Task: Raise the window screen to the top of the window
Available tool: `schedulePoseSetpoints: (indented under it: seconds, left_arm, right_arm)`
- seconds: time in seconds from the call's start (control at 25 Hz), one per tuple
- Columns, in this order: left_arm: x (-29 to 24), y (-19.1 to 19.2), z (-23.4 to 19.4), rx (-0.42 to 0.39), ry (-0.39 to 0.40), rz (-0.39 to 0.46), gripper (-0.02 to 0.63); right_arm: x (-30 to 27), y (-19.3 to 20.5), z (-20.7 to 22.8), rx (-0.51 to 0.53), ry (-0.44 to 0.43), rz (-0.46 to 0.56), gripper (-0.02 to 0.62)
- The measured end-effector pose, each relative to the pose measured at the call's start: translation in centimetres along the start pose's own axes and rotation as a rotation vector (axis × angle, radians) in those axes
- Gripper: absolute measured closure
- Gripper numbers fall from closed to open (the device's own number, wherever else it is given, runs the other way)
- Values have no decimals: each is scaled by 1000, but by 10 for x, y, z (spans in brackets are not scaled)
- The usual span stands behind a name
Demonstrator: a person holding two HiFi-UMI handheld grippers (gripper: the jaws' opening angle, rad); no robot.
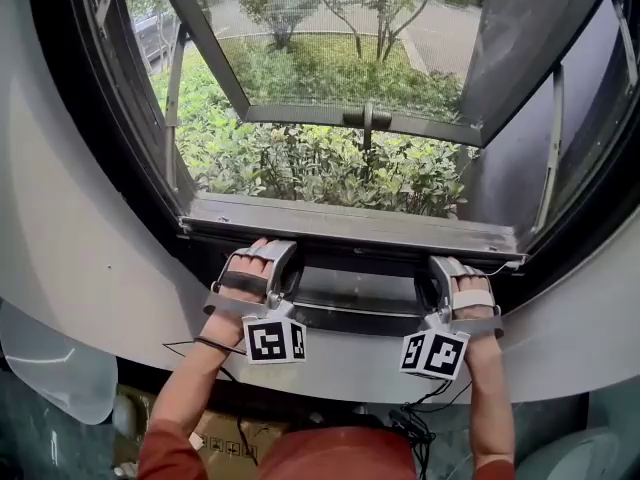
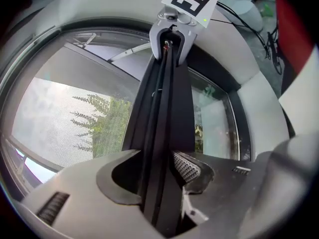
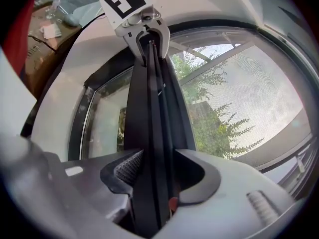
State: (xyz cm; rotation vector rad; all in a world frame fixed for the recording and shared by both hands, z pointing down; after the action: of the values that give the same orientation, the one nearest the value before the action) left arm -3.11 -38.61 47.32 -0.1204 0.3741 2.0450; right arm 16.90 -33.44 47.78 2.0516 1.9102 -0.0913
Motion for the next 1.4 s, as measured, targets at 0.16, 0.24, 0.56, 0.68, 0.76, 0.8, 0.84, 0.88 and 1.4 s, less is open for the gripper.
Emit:
schedulePoseSetpoints:
  seconds: [0.16, 0.24, 0.56, 0.68, 0.76, 0.8, 0.84, 0.88, 1.4]
  left_arm:
    - [-1, -1, -3, -39, 20, -1, 445]
    - [-1, -1, -3, -27, 45, 4, 445]
    - [1, -3, -3, 130, 119, 65, 428]
    - [0, -4, -2, 153, 137, 84, 427]
    - [1, -4, -1, 172, 131, 106, 428]
    - [2, -4, 0, 170, 122, 111, 428]
    - [2, -5, 1, 158, 113, 112, 428]
    - [2, -5, 1, 139, 111, 112, 428]
    - [15, -11, -39, 22, 29, 78, 432]
  right_arm:
    - [-1, 0, 0, 4, 8, -8, 394]
    - [0, 0, 0, -14, 10, -6, 394]
    - [1, -3, 4, -173, -38, 16, 394]
    - [0, -2, 1, -181, -30, 35, 393]
    - [0, -2, -2, -194, -35, 51, 380]
    - [1, -3, -3, -195, -34, 58, 380]
    - [3, -3, -3, -190, -29, 64, 380]
    - [3, -2, -3, -183, -25, 68, 382]
    - [16, -10, 47, -133, 63, 80, 452]
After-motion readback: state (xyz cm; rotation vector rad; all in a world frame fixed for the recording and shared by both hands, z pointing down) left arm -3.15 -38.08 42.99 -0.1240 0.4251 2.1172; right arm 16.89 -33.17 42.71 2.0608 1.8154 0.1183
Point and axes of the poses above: the fingertips, and each gripper's own axes: x backward along the fingers, z to its right, y out of its underside, the point moved 2 cm from there along x, backward along the fingers, and after that the axes turned 7 degrees about z, right-handed, at the moved point
